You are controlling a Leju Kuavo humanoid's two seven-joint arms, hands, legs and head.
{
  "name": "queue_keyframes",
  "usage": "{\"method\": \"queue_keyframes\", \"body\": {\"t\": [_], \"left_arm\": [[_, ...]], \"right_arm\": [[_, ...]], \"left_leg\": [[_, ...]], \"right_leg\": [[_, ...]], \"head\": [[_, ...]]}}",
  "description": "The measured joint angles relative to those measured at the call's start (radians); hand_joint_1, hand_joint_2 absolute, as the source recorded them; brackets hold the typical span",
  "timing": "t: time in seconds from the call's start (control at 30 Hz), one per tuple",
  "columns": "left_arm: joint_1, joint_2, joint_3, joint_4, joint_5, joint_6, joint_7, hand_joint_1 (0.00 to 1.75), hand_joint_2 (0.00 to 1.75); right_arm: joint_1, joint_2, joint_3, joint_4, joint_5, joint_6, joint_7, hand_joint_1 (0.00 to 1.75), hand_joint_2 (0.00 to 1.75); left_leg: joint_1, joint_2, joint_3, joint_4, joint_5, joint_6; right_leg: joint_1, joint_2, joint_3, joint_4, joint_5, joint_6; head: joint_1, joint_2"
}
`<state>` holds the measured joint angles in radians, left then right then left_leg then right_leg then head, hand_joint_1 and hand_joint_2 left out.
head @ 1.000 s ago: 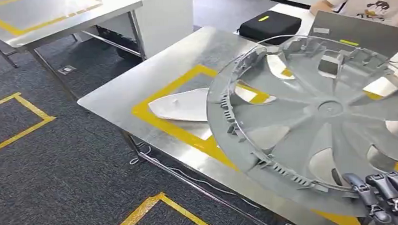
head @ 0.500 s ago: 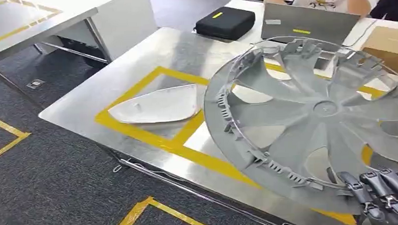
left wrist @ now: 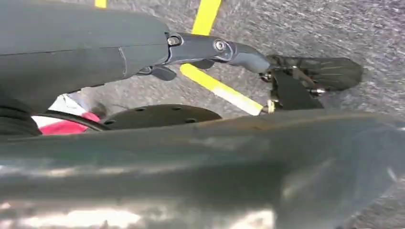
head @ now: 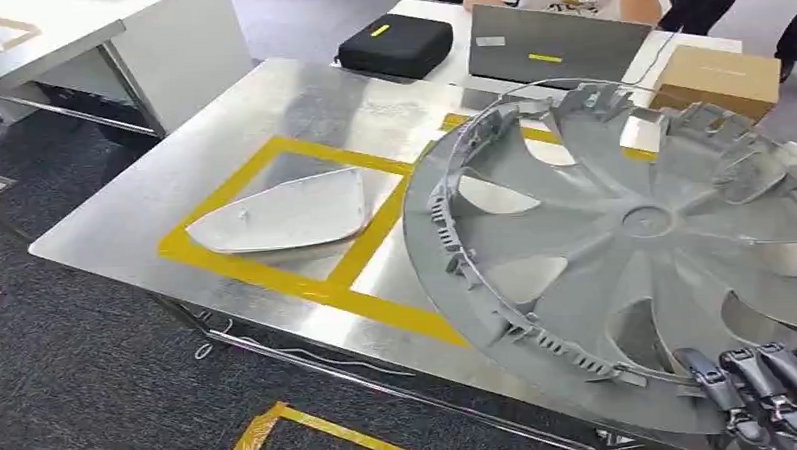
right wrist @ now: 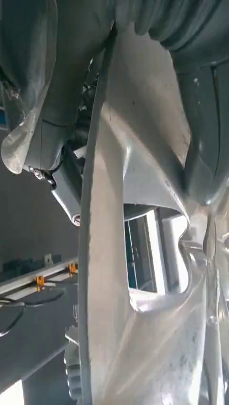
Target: Take the parts from the cabinet and place them on the table.
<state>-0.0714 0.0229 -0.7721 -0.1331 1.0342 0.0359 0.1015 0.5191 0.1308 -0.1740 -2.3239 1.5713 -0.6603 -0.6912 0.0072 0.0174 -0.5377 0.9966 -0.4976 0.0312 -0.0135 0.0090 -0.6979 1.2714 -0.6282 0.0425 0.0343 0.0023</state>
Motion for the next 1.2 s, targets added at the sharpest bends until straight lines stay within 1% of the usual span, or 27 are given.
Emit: {"method": "queue_keyframes", "body": {"t": [0.03, 0.07, 0.1, 0.17, 0.2, 0.23, 0.33, 0.37, 0.4, 0.43, 0.5, 0.53, 0.57, 0.6, 0.67, 0.7, 0.73, 0.77, 0.83, 0.87, 0.93, 0.97, 1.03, 1.07, 1.1, 1.13, 1.2], "left_arm": [[0.002, 0.000, 0.000, 0.000, -0.001, 0.000, 0.000, 0.00, 0.00], [0.002, -0.001, 0.000, 0.000, -0.002, 0.000, 0.000, 0.00, 0.00], [0.001, -0.002, 0.000, 0.000, -0.002, -0.001, 0.000, 0.00, 0.00], [0.000, -0.003, 0.000, 0.000, -0.002, -0.001, 0.000, 0.00, 0.00], [0.000, -0.002, 0.000, 0.000, -0.003, -0.001, 0.000, 0.00, 0.00], [0.000, 0.000, 0.000, 0.000, -0.005, -0.002, -0.001, 0.00, 0.00], [-0.001, 0.000, 0.000, 0.000, -0.005, -0.002, -0.001, 0.00, 0.00], [-0.004, 0.000, 0.000, 0.000, -0.005, -0.002, -0.001, 0.00, 0.00], [-0.005, 0.002, 0.000, 0.000, -0.005, -0.002, -0.001, 0.00, 0.00], [-0.004, 0.000, 0.000, 0.000, -0.005, -0.002, -0.002, 0.00, 0.00], [-0.001, 0.000, 0.000, 0.000, -0.005, -0.002, -0.002, 0.00, 0.00], [0.002, 0.000, -0.001, 0.000, -0.005, -0.002, -0.002, 0.00, 0.00], [0.003, 0.000, -0.001, 0.000, -0.005, -0.002, -0.002, 0.00, 0.00], [0.003, 0.000, -0.001, 0.000, -0.005, -0.002, -0.002, 0.00, 0.00], [0.002, 0.002, -0.001, 0.000, -0.005, -0.002, -0.002, 0.00, 0.00], [0.002, 0.003, -0.001, 0.000, -0.005, -0.002, -0.002, 0.00, 0.00], [0.003, 0.006, -0.001, 0.000, -0.006, -0.002, -0.002, 0.00, 0.00], [0.001, 0.006, -0.001, 0.000, -0.008, -0.002, -0.002, 0.00, 0.00], [-0.001, 0.006, -0.003, 0.000, -0.011, -0.002, -0.002, 0.00, 0.00], [-0.002, 0.002, -0.005, 0.000, -0.011, -0.004, -0.003, 0.00, 0.00], [-0.005, 0.004, -0.006, 0.000, -0.012, -0.004, -0.004, 0.00, 0.00], [-0.004, 0.004, -0.006, 0.000, -0.013, -0.004, -0.005, 0.00, 0.00], [-0.001, 0.005, -0.006, 0.000, -0.015, -0.004, -0.005, 0.00, 0.00], [-0.001, 0.005, -0.007, 0.000, -0.016, -0.004, -0.005, 0.00, 0.00], [-0.001, 0.005, -0.007, 0.000, -0.017, -0.004, -0.006, 0.00, 0.00], [-0.003, 0.005, -0.008, 0.000, -0.017, -0.004, -0.006, 0.00, 0.00], [-0.005, 0.003, -0.011, 0.000, -0.017, -0.004, -0.008, 0.00, 0.00]], "right_arm": [[0.000, 0.000, 0.000, 0.003, 0.000, 0.000, 0.000, 1.75, 1.75], [0.001, 0.000, 0.000, 0.005, 0.000, 0.000, 0.000, 1.75, 1.75], [0.001, 0.000, 0.000, 0.005, 0.000, 0.000, 0.000, 1.75, 1.75], [0.002, -0.001, 0.000, 0.006, 0.000, 0.000, 0.001, 1.75, 1.75], [0.000, -0.001, 0.000, 0.006, 0.000, 0.000, 0.001, 1.75, 1.75], [-0.003, -0.001, 0.000, 0.007, 0.000, 0.000, 0.001, 1.75, 1.75], [0.002, -0.001, -0.001, 0.007, 0.000, 0.000, 0.002, 1.75, 1.75], [0.003, -0.001, -0.001, 0.007, 0.000, 0.000, 0.002, 1.75, 1.75], [0.004, -0.001, -0.001, 0.007, 0.000, 0.000, 0.002, 1.75, 1.75], [0.001, -0.001, 0.000, 0.008, 0.000, 0.000, 0.002, 1.75, 1.75], [0.001, -0.001, 0.000, 0.008, 0.000, 0.000, 0.002, 1.75, 1.75], [0.001, -0.001, 0.000, 0.008, 0.000, 0.000, 0.002, 1.75, 1.75], [0.002, -0.001, 0.000, 0.009, 0.000, 0.000, 0.002, 1.75, 1.75], [0.002, -0.001, 0.000, 0.010, 0.000, 0.000, 0.002, 1.75, 1.75], [0.002, -0.001, 0.000, 0.010, 0.000, 0.000, 0.002, 1.75, 1.75], [0.002, -0.001, 0.000, 0.010, 0.000, 0.000, 0.002, 1.75, 1.75], [0.000, -0.001, 0.000, 0.011, 0.000, 0.000, 0.002, 1.75, 1.75], [-0.001, -0.001, 0.000, 0.011, 0.000, 0.000, 0.002, 1.75, 1.75], [0.001, -0.001, 0.000, 0.011, 0.000, 0.000, 0.003, 1.75, 1.75], [0.002, -0.001, -0.001, 0.011, 0.000, 0.000, 0.003, 1.75, 1.75], [0.001, -0.002, 0.000, 0.012, 0.000, 0.000, 0.003, 1.75, 1.75], [-0.005, -0.003, 0.001, 0.013, 0.000, 0.000, 0.003, 1.75, 1.75], [-0.008, -0.007, 0.001, 0.016, 0.000, 0.000, 0.004, 1.75, 1.75], [-0.007, -0.008, 0.001, 0.020, 0.000, 0.000, 0.004, 1.75, 1.75], [-0.008, -0.008, 0.001, 0.023, 0.000, 0.000, 0.004, 1.75, 1.75], [-0.007, -0.008, 0.000, 0.024, 0.000, 0.000, 0.004, 1.75, 1.75], [-0.008, -0.010, 0.001, 0.024, 0.000, 0.000, 0.004, 1.75, 1.75]], "left_leg": [[0.000, 0.011, 0.000, 0.000, 0.000, 0.000], [0.000, 0.022, 0.000, 0.000, 0.000, 0.000], [0.000, 0.031, 0.001, 0.001, -0.001, -0.001], [0.000, 0.046, 0.006, 0.001, -0.004, -0.006], [-0.004, 0.053, 0.008, 0.002, -0.007, -0.011], [-0.011, 0.058, 0.006, 0.011, -0.011, -0.018], [-0.010, 0.084, 0.008, 0.007, -0.007, -0.027], [-0.008, 0.082, 0.008, 0.010, -0.016, -0.036], [-0.005, 0.043, 0.002, 0.029, -0.035, -0.042], [-0.003, 0.009, -0.025, 0.096, -0.078, -0.045], [-0.002, -0.004, -0.101, 0.268, -0.154, -0.048], [-0.002, -0.004, -0.128, 0.325, -0.169, -0.047], [-0.002, -0.005, -0.134, 0.333, -0.157, -0.045], [-0.002, -0.006, -0.118, 0.296, -0.122, -0.041], [-0.003, -0.024, -0.043, 0.127, -0.026, -0.029], [-0.003, -0.055, -0.010, 0.053, 0.004, -0.021], [-0.001, -0.084, 0.000, 0.021, -0.005, -0.015], [-0.002, -0.077, 0.002, 0.012, -0.009, -0.018], [-0.008, -0.064, -0.002, 0.015, -0.007, -0.015], [0.001, -0.053, 0.001, 0.000, 0.001, -0.008], [0.004, -0.033, 0.004, -0.012, 0.009, 0.004], [0.002, -0.020, 0.002, -0.012, 0.009, 0.005], [0.001, 0.003, 0.002, -0.011, 0.009, 0.005], [0.001, 0.016, 0.002, -0.011, 0.008, 0.005], [0.001, 0.025, 0.003, -0.011, 0.008, 0.004], [0.001, 0.034, 0.004, -0.010, 0.006, 0.001], [0.001, 0.039, 0.008, -0.006, 0.001, -0.007]], "right_leg": [[0.000, 0.000, -0.022, 0.048, -0.008, 0.003], [0.000, -0.002, -0.017, 0.042, 0.009, 0.004], [0.000, -0.005, 0.011, -0.011, 0.044, 0.004], [0.000, -0.034, 0.112, -0.194, 0.127, 0.001], [0.003, -0.076, 0.141, -0.255, 0.121, 0.001], [0.009, -0.072, 0.155, -0.270, 0.121, -0.010], [0.011, -0.047, 0.143, -0.263, 0.124, -0.021], [0.004, -0.037, 0.146, -0.269, 0.130, -0.030], [0.003, -0.031, 0.145, -0.269, 0.132, -0.034], [0.002, -0.024, 0.143, -0.268, 0.133, -0.041], [0.003, -0.004, 0.141, -0.268, 0.135, -0.045], [0.004, 0.008, 0.140, -0.268, 0.135, -0.046], [0.005, 0.020, 0.141, -0.268, 0.136, -0.046], [0.005, 0.032, 0.141, -0.267, 0.136, -0.046], [0.005, 0.055, 0.145, -0.267, 0.137, -0.045], [0.004, 0.063, 0.144, -0.267, 0.137, -0.044], [0.009, 0.074, 0.138, -0.260, 0.137, -0.038], [0.005, 0.081, 0.131, -0.260, 0.140, -0.034], [-0.002, 0.096, 0.123, -0.266, 0.148, -0.018], [0.004, 0.106, 0.110, -0.267, 0.149, -0.011], [0.005, 0.034, 0.090, -0.215, 0.104, -0.005], [0.002, 0.010, 0.052, -0.133, 0.059, 0.000], [0.000, -0.001, -0.010, 0.007, 0.003, 0.008], [-0.001, -0.002, -0.024, 0.037, 0.004, 0.012], [-0.003, -0.004, -0.010, 0.013, 0.028, 0.014], [-0.004, -0.009, 0.026, -0.053, 0.067, 0.015], [-0.006, -0.026, 0.127, -0.235, 0.142, 0.012]], "head": [[0.002, 0.000], [0.000, 0.000], [0.002, 0.000], [0.001, 0.000], [0.002, 0.000], [0.002, 0.000], [0.000, 0.000], [0.001, 0.000], [-0.003, 0.000], [-0.004, 0.000], [-0.003, 0.000], [-0.004, 0.000], [-0.003, 0.000], [-0.004, 0.000], [-0.004, 0.000], [-0.004, 0.000], [-0.002, 0.000], [-0.003, 0.000], [-0.004, 0.000], [-0.004, 0.000], [0.010, 0.000], [0.011, 0.000], [0.011, 0.000], [0.013, 0.000], [0.012, 0.000], [0.012, 0.000], [0.012, 0.000]]}}
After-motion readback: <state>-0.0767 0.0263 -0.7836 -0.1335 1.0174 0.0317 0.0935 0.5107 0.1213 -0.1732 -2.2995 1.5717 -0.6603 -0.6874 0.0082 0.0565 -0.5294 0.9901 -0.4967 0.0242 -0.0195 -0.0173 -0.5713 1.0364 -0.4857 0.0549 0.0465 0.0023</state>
